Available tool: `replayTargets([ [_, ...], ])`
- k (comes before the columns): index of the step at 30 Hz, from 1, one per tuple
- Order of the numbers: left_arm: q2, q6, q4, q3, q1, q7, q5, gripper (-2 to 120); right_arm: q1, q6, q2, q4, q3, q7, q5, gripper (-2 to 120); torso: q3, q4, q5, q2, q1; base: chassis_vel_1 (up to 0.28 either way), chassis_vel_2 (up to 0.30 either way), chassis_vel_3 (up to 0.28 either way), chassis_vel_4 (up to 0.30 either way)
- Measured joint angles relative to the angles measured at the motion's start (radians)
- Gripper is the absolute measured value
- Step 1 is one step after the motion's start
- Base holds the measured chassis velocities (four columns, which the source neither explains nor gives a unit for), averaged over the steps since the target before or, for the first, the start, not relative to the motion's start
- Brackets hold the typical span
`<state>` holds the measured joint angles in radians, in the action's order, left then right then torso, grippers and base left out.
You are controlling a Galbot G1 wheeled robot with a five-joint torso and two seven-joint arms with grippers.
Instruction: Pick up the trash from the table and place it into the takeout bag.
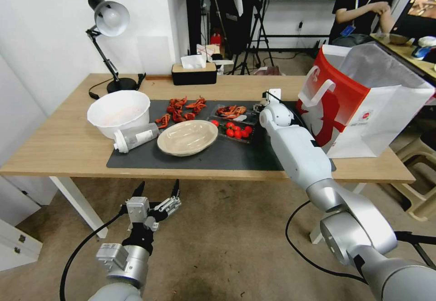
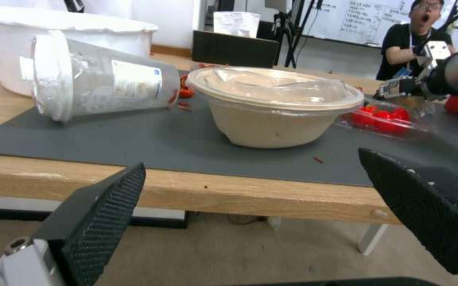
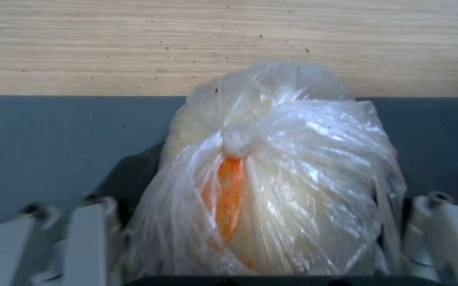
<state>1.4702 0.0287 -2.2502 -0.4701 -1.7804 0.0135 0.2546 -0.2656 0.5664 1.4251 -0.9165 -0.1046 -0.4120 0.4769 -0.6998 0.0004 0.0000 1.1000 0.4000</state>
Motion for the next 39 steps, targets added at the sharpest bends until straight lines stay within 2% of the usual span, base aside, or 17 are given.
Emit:
replayTargets([
  [1,0.000,0.000,0.000,0.000,0.000,0.000,0.000,100,0.000,0.000,0.000,0.000,0.000,0.000,0.000,71,0.000,0.0000,0.0000,0.000,0.000,0.000,0.000,0.000,0.000],
  [4,0.001,0.000,0.000,0.000,0.000,0.000,0.001,100,-0.009,0.002,-0.005,-0.016,0.000,0.000,0.006,58,0.000,-0.0001,0.0000,0.000,0.000,0.000,0.000,0.000,0.000],
  [5,0.001,0.000,0.000,0.000,0.000,0.000,0.001,100,-0.009,0.002,-0.005,-0.016,0.000,0.000,0.006,58,0.000,-0.0001,0.0000,0.000,0.000,0.000,0.000,0.000,0.000],
  [9,0.001,0.000,0.000,-0.002,0.000,0.000,0.004,100,-0.028,0.014,-0.020,-0.065,0.007,-0.014,0.022,37,0.000,-0.0007,0.0001,0.000,0.000,0.000,0.000,0.000,0.000],
  [10,0.001,0.000,0.000,-0.002,0.000,0.000,0.004,100,-0.028,0.014,-0.020,-0.065,0.007,-0.014,0.022,37,0.000,-0.0007,0.0001,0.000,0.000,0.000,0.000,0.000,0.000],
  [13,0.001,0.000,0.000,-0.002,0.000,0.000,0.004,100,-0.052,0.014,-0.037,-0.118,0.016,-0.024,0.024,26,0.000,-0.0004,0.0001,0.000,0.000,0.000,0.000,0.000,0.000],
  [16,0.001,0.000,0.000,-0.002,0.000,0.000,0.004,100,-0.055,0.014,-0.039,-0.124,0.017,-0.025,0.024,26,0.000,-0.0004,0.0001,0.000,0.000,0.000,0.000,0.000,0.000],
  [17,0.001,0.000,0.000,-0.002,0.000,0.000,0.004,100,-0.058,0.014,-0.042,-0.133,0.018,-0.026,0.024,18,0.000,-0.0004,0.0001,0.000,0.000,0.000,0.000,0.000,0.000],
  [20,0.002,-0.001,0.000,-0.002,0.000,0.001,0.004,100,-0.069,0.014,-0.049,-0.156,0.022,-0.027,0.024,12,0.000,-0.0004,0.0001,0.000,0.000,0.000,0.000,0.000,0.000],
  [26,0.002,-0.001,0.000,-0.003,0.000,0.001,0.004,100,-0.100,0.013,-0.075,-0.226,0.033,-0.027,0.022,10,0.000,-0.0002,0.0003,0.000,0.000,0.000,0.000,0.000,0.000],
  [27,0.002,-0.002,0.000,-0.005,0.000,0.001,0.004,100,-0.136,0.011,-0.105,-0.302,0.042,-0.026,0.022,10,0.000,-0.0004,0.0000,0.000,0.000,0.000,0.000,0.000,0.000],
  [29,0.002,-0.004,0.000,-0.005,0.000,0.001,0.004,100,-0.169,0.008,-0.132,-0.369,0.047,-0.022,0.020,10,0.000,-0.0002,0.0003,0.000,0.000,0.000,0.000,0.000,0.000],
  [35,0.004,-0.004,-0.002,-0.005,-0.003,0.002,0.004,100,-0.228,-0.004,-0.187,-0.497,0.049,-0.010,0.013,10,0.000,-0.0008,0.0001,0.000,0.000,0.000,0.000,0.000,0.000],
  [37,0.005,-0.005,-0.003,-0.005,-0.004,0.002,0.002,100,-0.291,-0.019,-0.246,-0.637,0.037,0.011,0.011,10,0.000,-0.0006,0.0004,0.000,0.000,0.000,0.000,0.000,0.000],
  [38,0.005,-0.005,-0.003,-0.005,-0.004,0.002,0.002,100,-0.291,-0.019,-0.246,-0.637,0.037,0.011,0.011,10,0.000,-0.0006,0.0004,0.000,0.000,0.000,0.000,0.000,0.000],
  [39,0.006,-0.005,-0.002,-0.004,-0.004,0.002,0.002,100,-0.322,-0.028,-0.274,-0.705,0.020,0.028,0.011,10,0.000,-0.0003,0.0003,0.000,0.000,0.000,0.000,0.000,0.000],
])
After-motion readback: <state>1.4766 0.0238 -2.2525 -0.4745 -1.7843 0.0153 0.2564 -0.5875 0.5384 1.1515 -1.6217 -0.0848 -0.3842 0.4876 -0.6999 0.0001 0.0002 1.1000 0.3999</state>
